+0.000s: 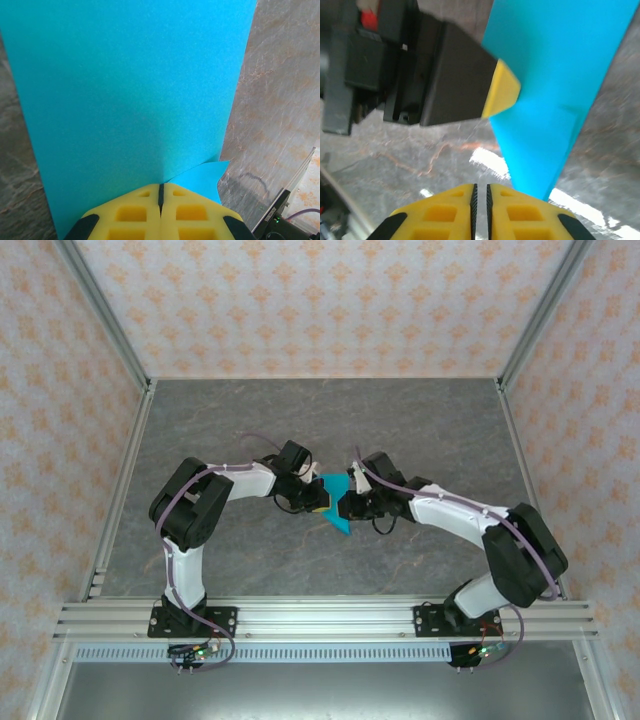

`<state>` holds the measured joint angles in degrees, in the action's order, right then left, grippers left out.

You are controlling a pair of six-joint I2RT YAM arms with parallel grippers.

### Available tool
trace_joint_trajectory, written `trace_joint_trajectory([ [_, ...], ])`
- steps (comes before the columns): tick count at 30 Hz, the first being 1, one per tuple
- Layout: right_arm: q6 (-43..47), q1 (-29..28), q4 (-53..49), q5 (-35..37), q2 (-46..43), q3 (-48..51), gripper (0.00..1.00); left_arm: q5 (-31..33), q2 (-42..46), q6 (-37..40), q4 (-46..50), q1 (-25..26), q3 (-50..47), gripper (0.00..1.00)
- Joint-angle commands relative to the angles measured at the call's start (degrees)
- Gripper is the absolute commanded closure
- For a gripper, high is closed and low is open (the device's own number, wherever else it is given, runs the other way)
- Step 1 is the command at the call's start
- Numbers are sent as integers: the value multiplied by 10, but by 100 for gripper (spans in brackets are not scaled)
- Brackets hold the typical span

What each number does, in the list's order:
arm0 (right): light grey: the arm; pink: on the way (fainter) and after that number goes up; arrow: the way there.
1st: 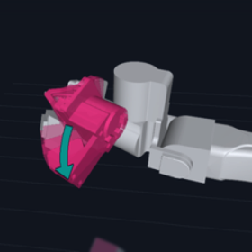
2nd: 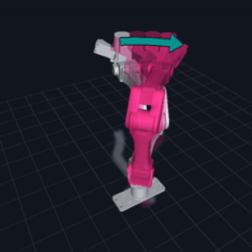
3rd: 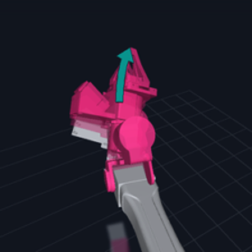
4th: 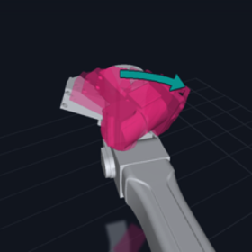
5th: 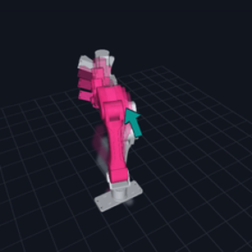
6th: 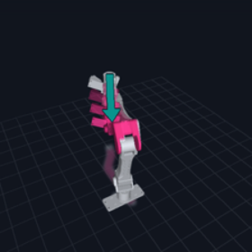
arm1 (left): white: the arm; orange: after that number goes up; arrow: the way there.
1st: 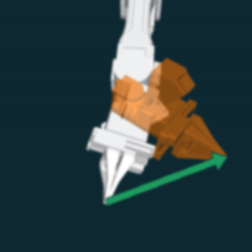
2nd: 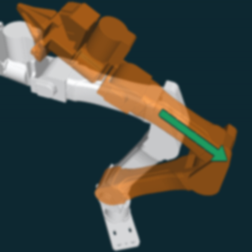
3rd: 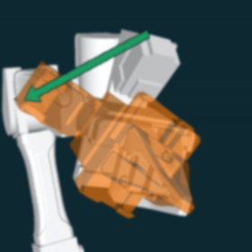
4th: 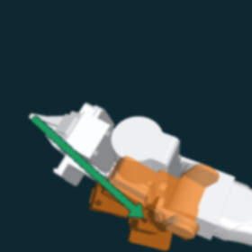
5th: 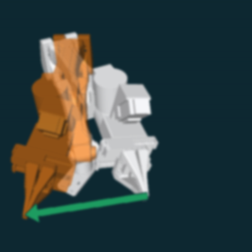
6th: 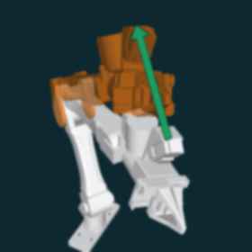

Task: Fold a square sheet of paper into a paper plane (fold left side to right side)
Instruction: Third fold the triangle at the center of the table.

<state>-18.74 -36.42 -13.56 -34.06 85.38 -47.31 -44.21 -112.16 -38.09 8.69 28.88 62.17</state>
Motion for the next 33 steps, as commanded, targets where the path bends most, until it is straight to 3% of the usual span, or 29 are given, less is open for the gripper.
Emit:
trace_joint_trajectory([
  [1,-59,-5,30,-66,23,2,84,59,-25,2,44,4,-25,97],
  [11,-65,-6,40,-59,81,5,85,59,-23,2,44,4,-26,97],
  [33,-90,-8,80,-63,109,55,85,62,-22,4,46,4,-27,97],
])
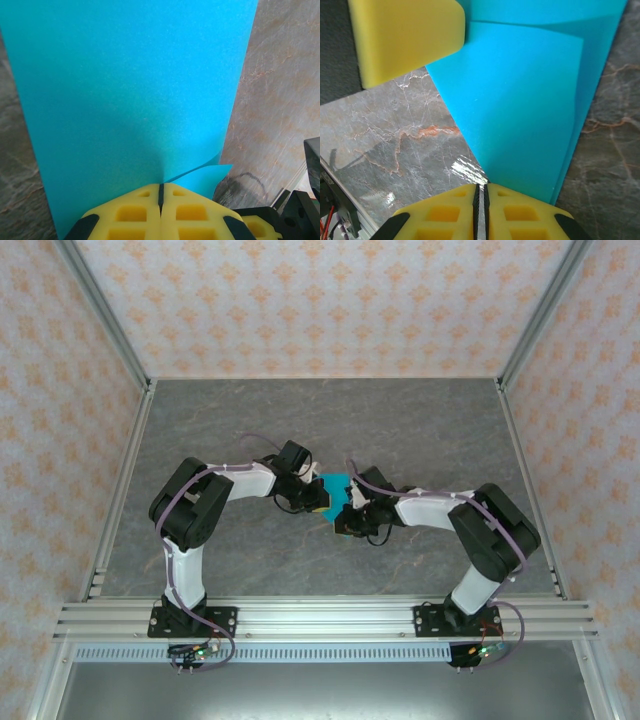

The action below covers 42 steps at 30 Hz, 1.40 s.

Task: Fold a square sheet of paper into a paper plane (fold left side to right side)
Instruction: Third fold the triangle at the center of the table.

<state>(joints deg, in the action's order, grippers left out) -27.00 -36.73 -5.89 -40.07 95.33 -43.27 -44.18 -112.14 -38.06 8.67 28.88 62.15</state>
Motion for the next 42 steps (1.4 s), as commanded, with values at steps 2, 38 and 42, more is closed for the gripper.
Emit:
trace_joint_trajectory([
  [2,-7,-4,2,-1,11,15,85,63,-23,4,47,4,-26,97],
  [38,-79,1,-98,52,-127,3,100,72,-26,5,54,4,-14,98],
  [42,-94,-7,-87,66,-72,-21,100,71,-26,6,54,4,-13,98],
])
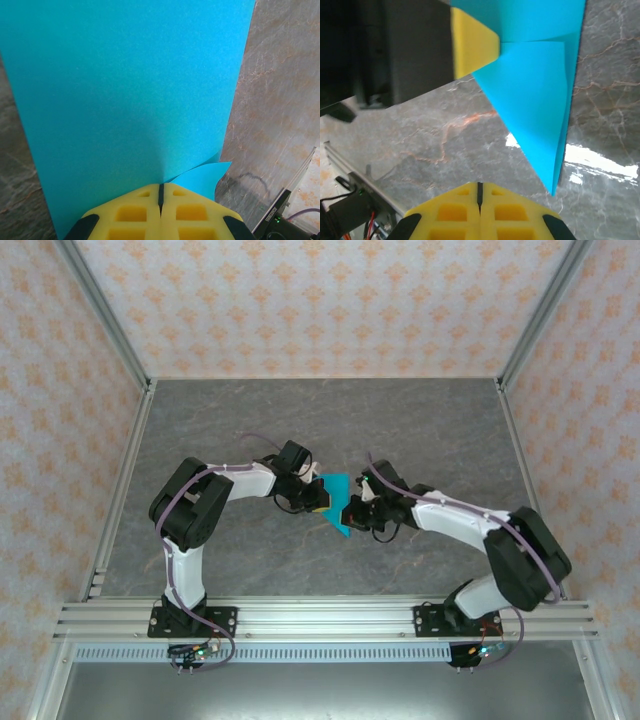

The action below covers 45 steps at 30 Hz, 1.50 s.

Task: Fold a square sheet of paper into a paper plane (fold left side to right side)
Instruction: Third fold the triangle at the center of the table.

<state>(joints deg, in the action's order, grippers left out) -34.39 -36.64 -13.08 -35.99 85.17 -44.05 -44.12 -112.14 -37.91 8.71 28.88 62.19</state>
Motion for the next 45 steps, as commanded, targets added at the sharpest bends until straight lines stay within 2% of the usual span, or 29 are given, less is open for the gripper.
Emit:
trace_joint_trajectory([
  [1,-23,-9,-13,30,41,-19,100,69,-26,4,54,4,-14,98],
  [6,-32,-11,-23,68,71,-26,100,68,-26,4,53,4,-13,98],
  [14,-26,-16,-56,77,114,-21,100,59,-9,4,47,4,-11,96],
  [20,-18,-21,-89,108,126,-14,100,59,54,6,36,4,-21,93],
  [30,-8,-22,-116,136,127,-18,100,36,134,10,35,22,-72,99],
  [36,-4,-23,-118,137,128,-20,100,21,126,-5,3,51,-87,100],
  [45,-2,-28,-120,137,129,-24,100,7,93,-17,-36,61,-73,100],
])
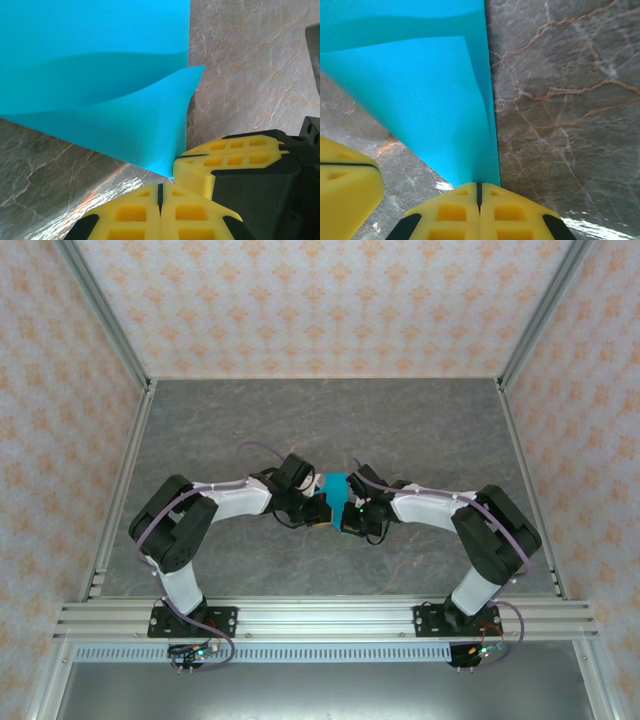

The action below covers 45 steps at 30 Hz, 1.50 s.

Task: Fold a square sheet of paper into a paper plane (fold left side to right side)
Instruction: Third fold the triangle at the center of the table.

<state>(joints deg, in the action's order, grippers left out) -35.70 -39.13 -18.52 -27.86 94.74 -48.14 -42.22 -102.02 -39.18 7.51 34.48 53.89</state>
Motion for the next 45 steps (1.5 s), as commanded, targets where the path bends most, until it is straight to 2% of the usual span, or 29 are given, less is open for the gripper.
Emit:
trace_joint_trajectory([
  [1,11,-4,-65,56,34,17,100,-13,-10,-5,-26,7,10,100],
  [20,13,-5,-66,54,39,16,100,-18,-49,6,-103,11,-10,100],
  [31,18,-5,-80,63,42,15,100,25,-57,38,-88,12,-25,100],
  [45,21,-5,-88,62,44,21,100,118,-40,98,-53,8,-29,100],
])
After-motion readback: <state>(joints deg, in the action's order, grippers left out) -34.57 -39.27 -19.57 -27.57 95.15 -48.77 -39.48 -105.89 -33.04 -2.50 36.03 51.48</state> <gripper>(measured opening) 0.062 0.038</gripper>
